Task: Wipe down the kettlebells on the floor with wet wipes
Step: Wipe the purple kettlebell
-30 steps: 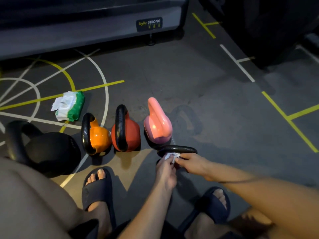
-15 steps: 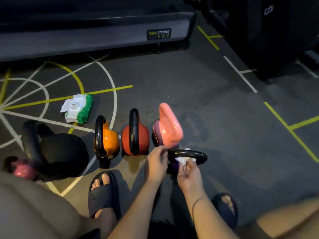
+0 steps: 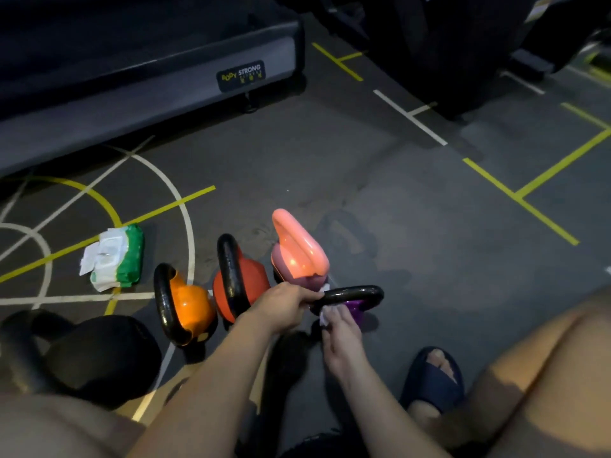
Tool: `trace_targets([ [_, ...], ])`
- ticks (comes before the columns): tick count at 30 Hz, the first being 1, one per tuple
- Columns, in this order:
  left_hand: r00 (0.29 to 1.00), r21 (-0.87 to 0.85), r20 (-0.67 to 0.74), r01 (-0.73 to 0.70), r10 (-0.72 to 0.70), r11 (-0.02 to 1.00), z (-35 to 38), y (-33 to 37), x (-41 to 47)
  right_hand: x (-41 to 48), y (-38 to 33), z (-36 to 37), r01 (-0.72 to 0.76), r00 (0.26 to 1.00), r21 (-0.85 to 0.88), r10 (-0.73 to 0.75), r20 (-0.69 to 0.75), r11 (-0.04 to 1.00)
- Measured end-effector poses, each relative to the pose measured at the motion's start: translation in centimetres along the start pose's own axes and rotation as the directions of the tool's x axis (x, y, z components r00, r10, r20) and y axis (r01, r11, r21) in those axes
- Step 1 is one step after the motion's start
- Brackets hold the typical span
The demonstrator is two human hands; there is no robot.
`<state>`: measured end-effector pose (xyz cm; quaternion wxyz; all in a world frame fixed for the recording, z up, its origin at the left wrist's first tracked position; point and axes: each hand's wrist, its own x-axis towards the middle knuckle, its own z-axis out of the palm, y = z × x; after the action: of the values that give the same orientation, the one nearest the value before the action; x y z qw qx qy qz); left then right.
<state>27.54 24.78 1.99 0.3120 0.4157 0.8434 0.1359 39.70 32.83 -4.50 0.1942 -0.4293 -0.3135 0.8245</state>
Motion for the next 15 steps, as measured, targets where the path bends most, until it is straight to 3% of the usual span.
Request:
trace_targets([
  [3,0.995,-0.112,-0.099,-0.001,-0.010,0.994,0.5,0.7,0.9,1.1,-2.5,-1.0,-0.070,0.997,0.284,0.074,-0.005,0.956],
  [5,0.993,-0.109,-0.116,0.024,-0.036,0.994,0.8,1.0,1.2,1.0,-2.6,-1.2,-0.049,0.998,0.261,0.054,-0.013,0.964],
  [7,0.992,-0.027,-0.121,0.022,-0.025,0.999,0.9,1.0,1.3,0.5,-1.5,-0.9,0.035,0.999,-0.066,-0.037,-0.023,0.997],
  [8,0.993,0.017,-0.121,0.017,-0.015,1.000,0.9,0.9,1.1,0.2,-0.6,-0.9,0.102,0.994,-0.342,-0.111,-0.005,0.934],
  [10,0.995,0.034,-0.102,0.025,-0.021,0.999,1.0,0.7,0.2,0.1,1.3,-1.5,0.272,0.961,-0.778,-0.206,0.186,0.567],
  [11,0.995,0.030,-0.090,0.036,-0.033,0.999,1.1,0.7,-0.3,0.2,1.9,-1.8,0.337,0.936,-0.877,-0.222,0.273,0.342],
  [13,0.996,0.041,-0.079,0.053,-0.049,0.998,1.4,0.8,-1.0,1.1,2.3,-2.2,0.371,0.882,-0.926,-0.285,0.375,-0.071],
  [15,0.995,0.058,-0.085,0.063,-0.058,0.996,1.6,1.3,-1.4,2.0,2.0,-2.5,0.353,0.834,-0.887,-0.330,0.443,-0.298],
])
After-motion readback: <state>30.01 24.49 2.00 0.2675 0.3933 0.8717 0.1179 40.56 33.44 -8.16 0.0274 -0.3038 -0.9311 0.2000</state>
